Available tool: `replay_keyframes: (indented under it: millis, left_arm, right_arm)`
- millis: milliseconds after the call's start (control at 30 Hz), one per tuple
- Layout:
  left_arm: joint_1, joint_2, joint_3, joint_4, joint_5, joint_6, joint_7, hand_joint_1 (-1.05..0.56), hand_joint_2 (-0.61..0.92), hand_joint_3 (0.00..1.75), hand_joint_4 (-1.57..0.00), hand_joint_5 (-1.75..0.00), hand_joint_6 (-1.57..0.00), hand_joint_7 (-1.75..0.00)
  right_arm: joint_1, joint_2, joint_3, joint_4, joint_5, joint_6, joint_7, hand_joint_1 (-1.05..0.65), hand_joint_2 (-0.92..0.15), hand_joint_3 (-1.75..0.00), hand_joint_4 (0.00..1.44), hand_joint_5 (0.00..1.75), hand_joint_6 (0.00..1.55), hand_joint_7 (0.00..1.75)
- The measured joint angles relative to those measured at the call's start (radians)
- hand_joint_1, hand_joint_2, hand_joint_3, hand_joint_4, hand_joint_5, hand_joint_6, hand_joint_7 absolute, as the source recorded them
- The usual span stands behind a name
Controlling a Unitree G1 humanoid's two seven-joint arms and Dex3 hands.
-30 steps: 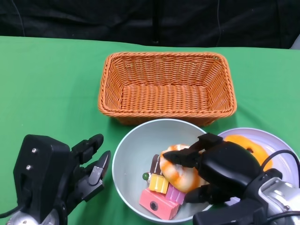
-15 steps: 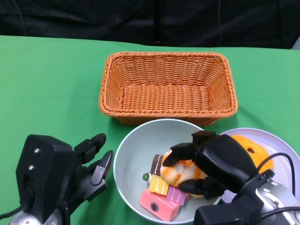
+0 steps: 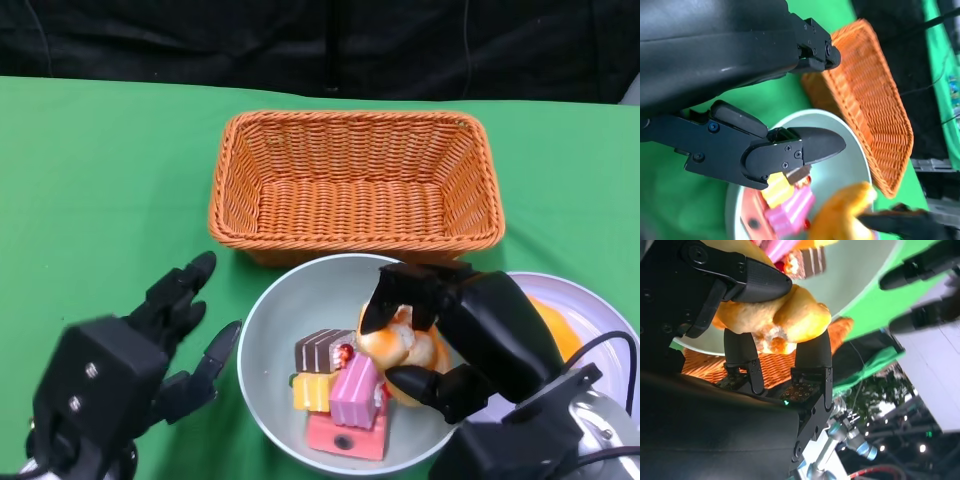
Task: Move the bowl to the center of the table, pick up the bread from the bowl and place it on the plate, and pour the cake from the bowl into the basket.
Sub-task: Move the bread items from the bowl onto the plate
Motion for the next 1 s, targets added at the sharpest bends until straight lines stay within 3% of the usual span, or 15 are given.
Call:
replay_keyframes:
  millis: [167, 400, 700, 1000]
  left_arm:
    - [0.004, 0.061, -0.005, 0.087, 0.13, -0.257, 0.029, -0.68, 0.92, 0.58, 0.0, -0.55, -0.22, -0.03]
    - [-0.01, 0.148, 0.003, 0.243, 0.19, -0.6, 0.031, -0.7, 0.92, 0.5, 0.0, -0.53, -0.24, -0.04]
    - [-0.077, 0.259, 0.012, 0.358, 0.313, -0.926, 0.039, -0.73, 0.92, 0.44, 0.0, -0.69, -0.3, -0.05]
    - [-0.115, 0.304, 0.019, 0.402, 0.416, -1.093, 0.067, -0.71, 0.92, 0.32, -0.01, -0.79, -0.36, -0.07]
  right_arm:
    - [0.023, 0.04, -0.037, -0.064, 0.161, -0.004, 0.079, -0.21, -0.14, -1.74, 1.02, 1.75, 0.79, 1.72]
    - [0.037, 0.076, -0.104, -0.119, 0.294, -0.038, 0.125, -0.17, -0.15, -1.75, 1.04, 1.75, 0.81, 1.67]
    - [0.059, 0.082, -0.186, -0.194, 0.339, -0.073, 0.139, -0.13, -0.2, -1.74, 1.04, 1.75, 0.84, 1.63]
    - [0.088, 0.046, -0.295, -0.258, 0.3, -0.079, 0.141, -0.13, -0.14, -1.74, 1.04, 1.75, 0.89, 1.59]
